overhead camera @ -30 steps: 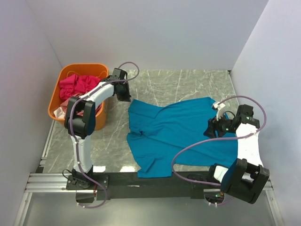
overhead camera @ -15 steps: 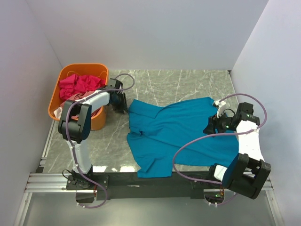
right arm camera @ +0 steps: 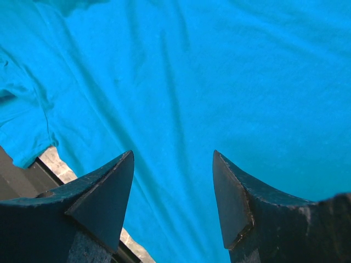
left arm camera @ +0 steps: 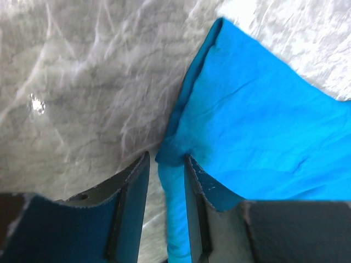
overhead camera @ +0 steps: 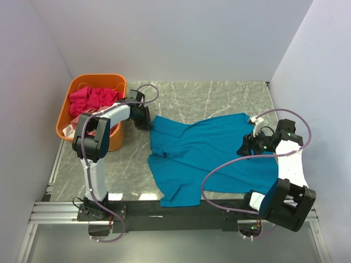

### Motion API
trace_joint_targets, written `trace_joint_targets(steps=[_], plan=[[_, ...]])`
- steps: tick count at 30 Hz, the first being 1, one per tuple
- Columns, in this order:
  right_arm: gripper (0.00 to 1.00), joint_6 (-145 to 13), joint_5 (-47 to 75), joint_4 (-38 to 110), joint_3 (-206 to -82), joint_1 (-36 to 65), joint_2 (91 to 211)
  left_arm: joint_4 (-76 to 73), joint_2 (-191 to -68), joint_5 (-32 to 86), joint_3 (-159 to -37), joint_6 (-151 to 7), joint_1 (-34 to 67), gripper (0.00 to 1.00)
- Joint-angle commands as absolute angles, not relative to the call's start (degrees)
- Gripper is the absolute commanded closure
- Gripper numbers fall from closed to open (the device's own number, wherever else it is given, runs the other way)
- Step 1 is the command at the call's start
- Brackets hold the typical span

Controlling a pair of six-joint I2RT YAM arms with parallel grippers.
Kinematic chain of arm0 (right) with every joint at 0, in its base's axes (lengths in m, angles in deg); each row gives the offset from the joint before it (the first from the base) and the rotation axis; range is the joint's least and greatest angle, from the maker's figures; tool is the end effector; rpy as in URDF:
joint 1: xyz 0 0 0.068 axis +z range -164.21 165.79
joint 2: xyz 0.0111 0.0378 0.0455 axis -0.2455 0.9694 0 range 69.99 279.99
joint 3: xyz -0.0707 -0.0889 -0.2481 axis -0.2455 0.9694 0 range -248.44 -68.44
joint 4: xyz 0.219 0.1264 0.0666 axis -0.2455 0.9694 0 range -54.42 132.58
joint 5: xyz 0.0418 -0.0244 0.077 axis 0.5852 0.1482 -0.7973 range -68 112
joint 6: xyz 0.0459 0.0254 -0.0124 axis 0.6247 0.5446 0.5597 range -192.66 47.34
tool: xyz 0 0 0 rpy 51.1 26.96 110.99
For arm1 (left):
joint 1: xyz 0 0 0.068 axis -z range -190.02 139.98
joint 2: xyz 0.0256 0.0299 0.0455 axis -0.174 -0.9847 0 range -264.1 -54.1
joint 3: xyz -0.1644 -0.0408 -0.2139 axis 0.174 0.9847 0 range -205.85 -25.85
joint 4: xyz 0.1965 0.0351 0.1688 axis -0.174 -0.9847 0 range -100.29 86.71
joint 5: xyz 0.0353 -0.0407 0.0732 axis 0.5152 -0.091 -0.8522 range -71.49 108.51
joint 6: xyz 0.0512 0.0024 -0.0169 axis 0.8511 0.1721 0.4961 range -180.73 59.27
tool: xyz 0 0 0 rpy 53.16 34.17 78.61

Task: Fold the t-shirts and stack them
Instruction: Flatten the tshirt out

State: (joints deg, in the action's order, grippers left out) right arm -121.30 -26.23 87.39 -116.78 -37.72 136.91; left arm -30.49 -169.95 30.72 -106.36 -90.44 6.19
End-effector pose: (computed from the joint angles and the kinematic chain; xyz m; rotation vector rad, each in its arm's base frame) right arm 0.1946 -0.0558 0.2432 -0.6786 2.2212 0.6022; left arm 0.4009 -0.1245 0.1619 -0.2505 2.7233 -0.5297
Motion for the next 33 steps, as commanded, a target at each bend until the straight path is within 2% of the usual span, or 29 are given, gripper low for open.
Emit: trace_joint_targets(steps=[1, 11, 26, 28, 33], plan=[[0.34, -121.18, -27.75, 86.55, -116.78, -37.41, 136.17, -30.1, -171.52, 31.52, -109.43, -90.61, 6.24, 0.62], [0.34, -121.44, -27.84, 86.55, -116.6, -37.41, 136.62, -31.77, -172.75, 30.47, -112.42, -90.08, 6.33, 0.75], [0.34, -121.88, -28.19, 87.26, -116.78, -37.41, 137.23, -33.44, -172.31, 28.09, -114.27, -89.73, 6.33, 0.75], [0.34, -121.97, -28.19, 87.34, -116.78, -37.41, 137.23, -33.27, -172.75, 28.18, -114.09, -89.82, 6.33, 0.77], [0.34, -122.06, -28.19, 87.34, -116.69, -37.41, 137.14, -32.91, -172.76, 28.1, -114.0, -89.82, 6.24, 0.9]])
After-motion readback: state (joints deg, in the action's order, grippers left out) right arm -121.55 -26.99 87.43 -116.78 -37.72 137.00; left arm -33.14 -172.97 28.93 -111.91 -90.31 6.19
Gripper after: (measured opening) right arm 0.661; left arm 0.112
